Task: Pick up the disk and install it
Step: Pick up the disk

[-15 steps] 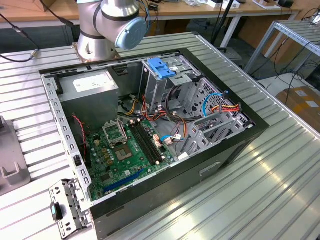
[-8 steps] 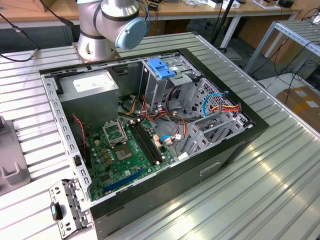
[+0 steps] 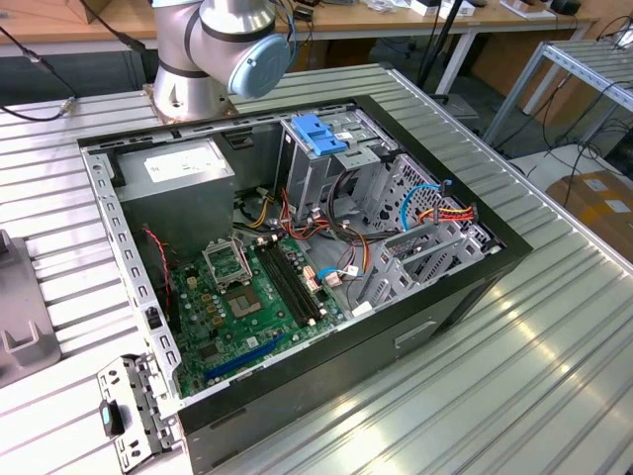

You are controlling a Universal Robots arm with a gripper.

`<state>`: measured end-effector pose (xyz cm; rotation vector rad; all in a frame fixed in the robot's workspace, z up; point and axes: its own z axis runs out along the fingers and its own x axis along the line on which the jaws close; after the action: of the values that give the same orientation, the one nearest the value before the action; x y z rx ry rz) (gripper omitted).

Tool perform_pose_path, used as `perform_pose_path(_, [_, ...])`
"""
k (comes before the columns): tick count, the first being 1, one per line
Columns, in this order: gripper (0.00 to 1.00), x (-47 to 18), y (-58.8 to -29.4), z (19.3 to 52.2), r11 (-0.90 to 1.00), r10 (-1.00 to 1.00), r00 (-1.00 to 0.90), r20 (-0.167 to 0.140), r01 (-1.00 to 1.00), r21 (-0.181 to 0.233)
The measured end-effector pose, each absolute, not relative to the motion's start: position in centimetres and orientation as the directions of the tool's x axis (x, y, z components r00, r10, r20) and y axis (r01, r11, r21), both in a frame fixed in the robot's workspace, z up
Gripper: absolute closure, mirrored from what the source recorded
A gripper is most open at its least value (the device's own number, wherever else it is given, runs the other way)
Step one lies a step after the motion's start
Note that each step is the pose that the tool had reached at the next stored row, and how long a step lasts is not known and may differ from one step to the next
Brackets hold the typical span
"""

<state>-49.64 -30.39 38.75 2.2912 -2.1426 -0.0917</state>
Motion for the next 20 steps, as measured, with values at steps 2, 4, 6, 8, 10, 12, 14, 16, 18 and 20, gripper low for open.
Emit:
perform_pose_path(2, [0.63, -49.64, -30.39, 38.83, -0.068, -0.997, 0.066, -0.040, -0.997, 0.042])
perform_pose_path(4, [0.63, -49.63, -30.39, 38.90, -0.068, -0.997, 0.066, -0.040, -0.997, 0.042])
perform_pose_path(6, [0.63, -49.64, -30.39, 38.97, -0.068, -0.997, 0.066, -0.041, -0.997, 0.042])
perform_pose_path(8, [0.63, -49.64, -30.39, 39.05, -0.068, -0.997, 0.066, -0.041, -0.997, 0.042])
perform_pose_path(10, [0.63, -49.64, -30.39, 39.12, -0.068, -0.997, 0.066, -0.041, -0.997, 0.042])
perform_pose_path(12, [0.63, -49.63, -30.39, 39.20, -0.068, -0.997, 0.066, -0.041, -0.997, 0.042])
perform_pose_path(14, [0.63, -49.64, -30.39, 39.28, -0.068, -0.997, 0.066, -0.041, -0.997, 0.042])
perform_pose_path(16, [0.63, -49.64, -30.39, 39.40, -0.068, -0.997, 0.066, -0.041, -0.997, 0.042])
perform_pose_path(18, [0.63, -49.63, -30.39, 39.48, -0.068, -0.997, 0.066, -0.041, -0.997, 0.042])
perform_pose_path(20, [0.63, -49.64, -30.39, 39.57, -0.068, -0.997, 0.066, -0.041, -0.997, 0.042])
